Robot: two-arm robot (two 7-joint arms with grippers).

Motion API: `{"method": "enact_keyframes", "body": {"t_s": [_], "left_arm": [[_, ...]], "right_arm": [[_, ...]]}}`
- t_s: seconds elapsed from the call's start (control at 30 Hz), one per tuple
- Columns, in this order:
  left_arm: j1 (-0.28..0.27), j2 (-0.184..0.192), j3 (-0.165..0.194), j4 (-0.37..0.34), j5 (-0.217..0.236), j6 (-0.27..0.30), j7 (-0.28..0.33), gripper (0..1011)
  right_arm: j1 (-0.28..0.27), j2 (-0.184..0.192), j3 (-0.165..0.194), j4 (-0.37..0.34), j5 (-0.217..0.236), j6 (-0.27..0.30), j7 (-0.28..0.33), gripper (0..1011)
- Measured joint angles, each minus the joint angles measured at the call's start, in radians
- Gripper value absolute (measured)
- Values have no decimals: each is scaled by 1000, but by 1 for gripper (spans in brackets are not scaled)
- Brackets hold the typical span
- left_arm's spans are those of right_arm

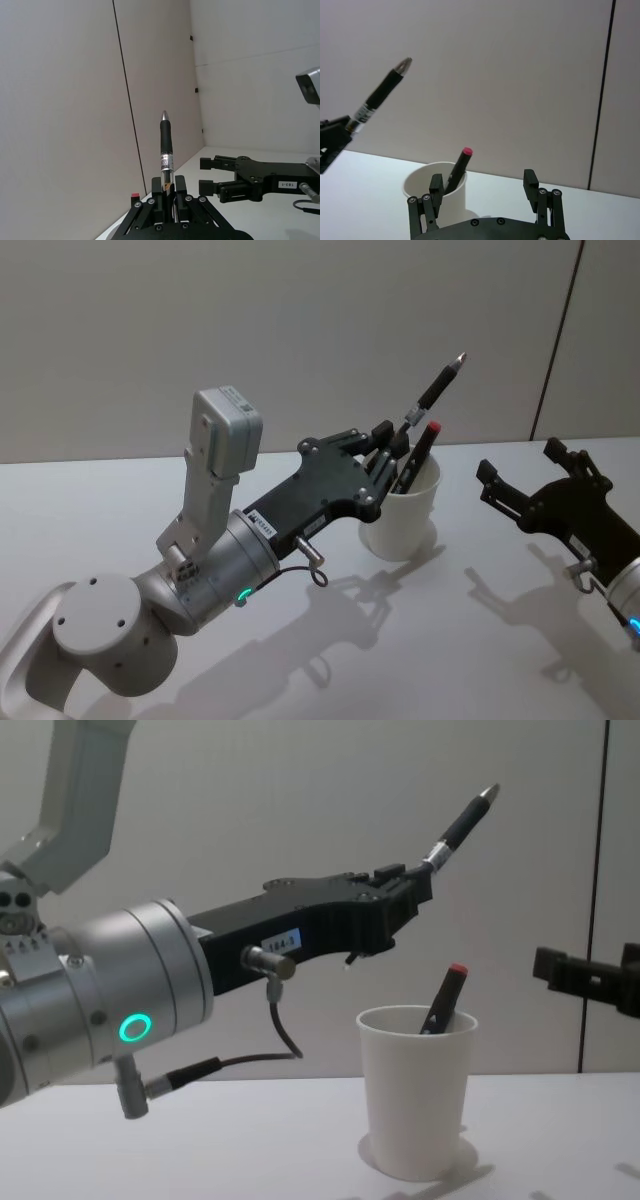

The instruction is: Place the pen into the pen holder.

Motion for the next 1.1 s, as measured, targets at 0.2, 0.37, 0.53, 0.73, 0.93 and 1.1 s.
{"method": "enact_keyframes", "body": {"t_s": [0.2,0.37,0.53,0.73,0.93,1.1], "left_arm": [[0,0,1,0,1,-1,-2,154],[0,0,1,0,2,-1,-3,154],[0,0,1,0,2,-2,-4,154],[0,0,1,0,2,-2,-5,154],[0,0,1,0,3,-2,-5,154],[0,0,1,0,3,-2,-5,154]], "right_arm": [[-17,11,10,-36,90,23,31,1001],[-26,14,17,-64,161,45,46,1002],[-30,11,22,-92,247,75,54,1001],[-28,-4,24,-119,337,110,50,1002],[-15,-30,22,-139,428,146,28,1002],[2,-59,15,-152,497,175,-1,1002]]}}
